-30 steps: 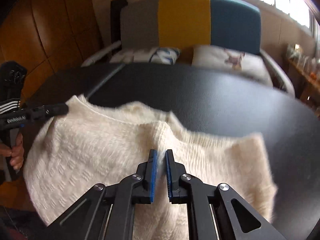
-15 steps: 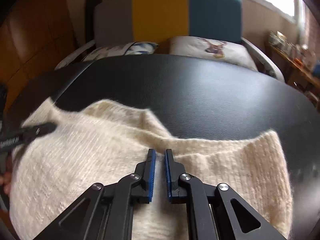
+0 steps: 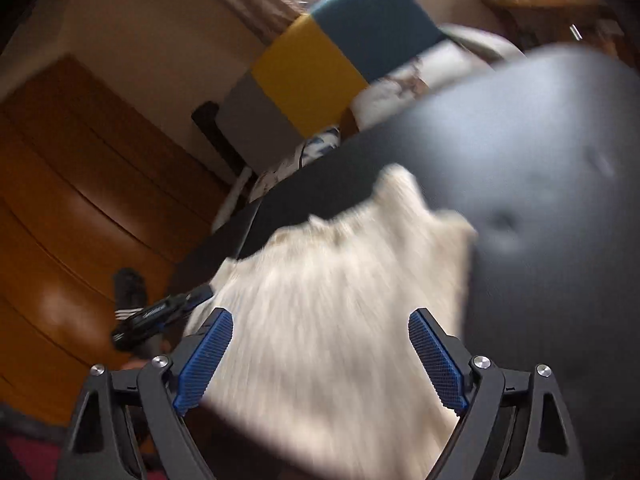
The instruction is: Fold clothes
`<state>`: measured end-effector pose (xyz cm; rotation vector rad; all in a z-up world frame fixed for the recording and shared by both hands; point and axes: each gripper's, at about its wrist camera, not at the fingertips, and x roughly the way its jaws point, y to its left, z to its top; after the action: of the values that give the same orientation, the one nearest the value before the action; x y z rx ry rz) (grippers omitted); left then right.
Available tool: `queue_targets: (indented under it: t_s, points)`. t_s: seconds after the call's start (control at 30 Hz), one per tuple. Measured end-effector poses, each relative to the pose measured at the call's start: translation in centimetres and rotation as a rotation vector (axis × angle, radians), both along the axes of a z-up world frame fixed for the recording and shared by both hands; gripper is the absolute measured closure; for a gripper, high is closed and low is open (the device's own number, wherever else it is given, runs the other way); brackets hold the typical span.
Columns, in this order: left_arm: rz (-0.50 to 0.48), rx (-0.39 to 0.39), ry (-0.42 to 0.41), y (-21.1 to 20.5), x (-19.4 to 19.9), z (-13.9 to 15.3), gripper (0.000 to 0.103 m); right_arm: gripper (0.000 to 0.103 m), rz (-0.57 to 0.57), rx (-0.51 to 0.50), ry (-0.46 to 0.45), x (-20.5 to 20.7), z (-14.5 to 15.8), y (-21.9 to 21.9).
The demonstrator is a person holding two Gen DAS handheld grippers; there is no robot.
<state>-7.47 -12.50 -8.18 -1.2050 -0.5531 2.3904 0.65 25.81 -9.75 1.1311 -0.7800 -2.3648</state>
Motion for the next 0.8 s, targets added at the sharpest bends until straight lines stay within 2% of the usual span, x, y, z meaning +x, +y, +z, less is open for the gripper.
queue_targets:
  t_s: [0.07, 0.17, 0.27, 0.37, 0.43, 0.57, 0.73, 0.8]
  points:
    - [-0.077, 0.014, 0.012, 2.5, 0.6, 0.5, 0.083, 0.012, 0.005, -0.042, -0.024, 2.7, -0.5, 1.9]
    - [-0.266, 0.005, 0.036, 8.7, 1.4, 1.2, 0.082, 0.012, 0.022, -0.096, -0.054, 6.4, -1.2, 4.4]
    - [-0.414, -0.047, 0.056, 14.0, 2.1, 1.5, 0.082, 0.012, 0.074, -0.063, -0.031, 6.0, -1.8, 3.2]
    - [-0.516, -0.094, 0.090, 18.2, 2.8, 2.0, 0.082, 0.009, 0.117, -0.051, 0.004, 4.2, -1.9, 2.7]
    - [-0.559, -0.119, 0.100, 20.1, 3.0, 2.1, 0.082, 0.009, 0.167, -0.054, 0.004, 2.9, -2.1, 2.6]
    - [-0.623, -0.121, 0.102, 23.0, 2.3, 1.8, 0.082, 0.002, 0.303, -0.110, -0.037, 1.4, -3.0, 2.1]
    - [-0.666, -0.202, 0.075, 26.5, 1.1, 0.0, 0.082, 0.001, 0.545, -0.326, -0.140, 0.0, -3.0, 1.4]
    - [-0.671, -0.196, 0.023, 27.3, 0.3, -1.4, 0.080, 0.001, 0.651, -0.267, -0.216, -0.1, -3.4, 0.1]
